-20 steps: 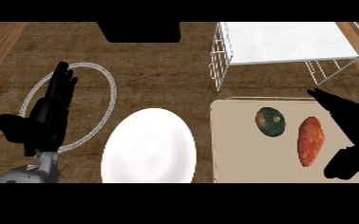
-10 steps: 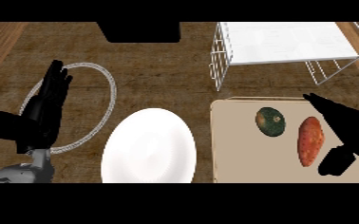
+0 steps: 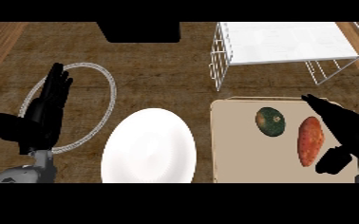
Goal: Pick the sweet potato from the tray and place it in the tiered shelf
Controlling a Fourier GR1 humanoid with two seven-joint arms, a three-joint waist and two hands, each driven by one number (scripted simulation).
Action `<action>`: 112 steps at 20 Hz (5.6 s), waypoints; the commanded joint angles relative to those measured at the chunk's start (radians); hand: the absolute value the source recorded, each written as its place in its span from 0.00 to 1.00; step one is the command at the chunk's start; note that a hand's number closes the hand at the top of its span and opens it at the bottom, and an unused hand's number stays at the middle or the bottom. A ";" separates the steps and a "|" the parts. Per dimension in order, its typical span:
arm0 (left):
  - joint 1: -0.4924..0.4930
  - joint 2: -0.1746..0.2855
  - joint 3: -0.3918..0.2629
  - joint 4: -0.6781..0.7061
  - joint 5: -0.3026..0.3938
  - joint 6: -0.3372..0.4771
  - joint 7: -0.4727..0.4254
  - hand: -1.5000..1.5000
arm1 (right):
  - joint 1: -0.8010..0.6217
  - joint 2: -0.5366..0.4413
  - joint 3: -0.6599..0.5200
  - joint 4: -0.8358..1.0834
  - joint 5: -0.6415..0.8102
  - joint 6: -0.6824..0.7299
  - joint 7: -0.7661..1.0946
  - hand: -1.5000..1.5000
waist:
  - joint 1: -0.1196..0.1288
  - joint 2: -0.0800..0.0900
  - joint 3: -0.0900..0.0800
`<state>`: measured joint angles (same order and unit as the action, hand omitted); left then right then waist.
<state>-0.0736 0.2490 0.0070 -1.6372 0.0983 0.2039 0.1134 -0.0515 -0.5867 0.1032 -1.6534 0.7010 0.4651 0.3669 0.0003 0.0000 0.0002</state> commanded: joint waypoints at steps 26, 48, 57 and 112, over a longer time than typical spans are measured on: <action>-0.034 -0.052 0.037 -0.009 -0.059 -0.041 0.040 0.50 | -0.032 0.382 0.182 0.051 0.329 -0.162 0.019 1.00 | 0.001 0.000 0.000; 0.020 -0.077 0.028 -0.057 -0.083 -0.044 0.049 0.50 | -0.362 0.476 -0.162 -0.652 0.074 0.093 0.567 1.00 | -0.002 -0.001 -0.001; -0.018 -0.101 0.019 -0.088 -0.128 -0.011 0.086 0.50 | -0.495 0.415 -0.288 -0.389 0.074 -0.043 0.467 1.00 | 0.003 0.001 0.000; -0.028 -0.109 0.103 -0.006 -0.121 -0.076 0.031 0.50 | -0.809 0.063 -0.683 0.631 -0.325 -0.571 -0.064 0.00 | -0.024 -0.005 -0.001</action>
<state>-0.0778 0.1454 0.0978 -1.6868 -0.0208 0.1202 0.1685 -0.9114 -0.4478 -0.5271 -0.9639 0.4240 -0.1554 0.2249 -0.0111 -0.0044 -0.0004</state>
